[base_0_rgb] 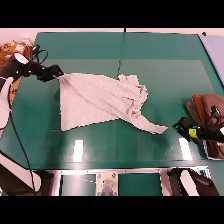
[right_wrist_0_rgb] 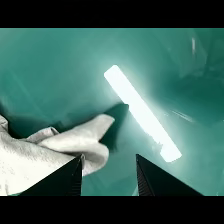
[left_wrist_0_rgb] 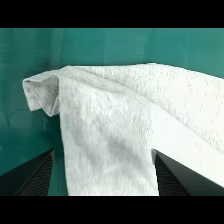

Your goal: Fold the shirts.

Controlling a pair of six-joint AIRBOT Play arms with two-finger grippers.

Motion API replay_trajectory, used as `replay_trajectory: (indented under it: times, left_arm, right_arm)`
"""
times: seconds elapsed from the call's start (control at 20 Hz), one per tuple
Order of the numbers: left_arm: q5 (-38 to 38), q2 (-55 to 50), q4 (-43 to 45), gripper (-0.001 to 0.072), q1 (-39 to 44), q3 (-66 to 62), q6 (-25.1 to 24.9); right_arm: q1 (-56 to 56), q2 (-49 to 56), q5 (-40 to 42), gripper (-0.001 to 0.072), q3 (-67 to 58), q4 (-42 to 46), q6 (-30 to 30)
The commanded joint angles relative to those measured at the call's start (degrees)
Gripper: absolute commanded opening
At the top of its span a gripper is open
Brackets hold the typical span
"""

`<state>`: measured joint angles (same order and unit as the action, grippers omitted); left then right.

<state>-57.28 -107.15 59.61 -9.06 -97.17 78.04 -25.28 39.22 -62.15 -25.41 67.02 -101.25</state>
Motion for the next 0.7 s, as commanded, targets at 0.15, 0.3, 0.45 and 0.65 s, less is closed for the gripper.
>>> replay_trajectory:
  times: [0.15,0.3,0.45,0.65]
  left_arm:
    - [-24.24,-0.26,-0.94,0.0033,-2.75,-7.23,0.07]
    - [-29.94,-0.24,1.44,0.0022,-2.58,-7.21,2.49]
    - [-32.44,4.28,2.8,0.0021,-1.4,-1.16,3.78]
    - [-28.02,19.43,5.51,0.0021,-1.38,20.63,0.96]
  right_arm:
    - [0.26,16.85,-5.14,0.0435,-10.19,-3.76,20.65]
    - [2.93,17.57,-5.88,0.0401,-10.23,-8.81,27.47]
    - [7.93,17.57,-5.84,0.0421,-10.23,-9.35,28.81]
    - [16.06,17.62,-4.24,0.0495,-10.23,-9.4,29.53]
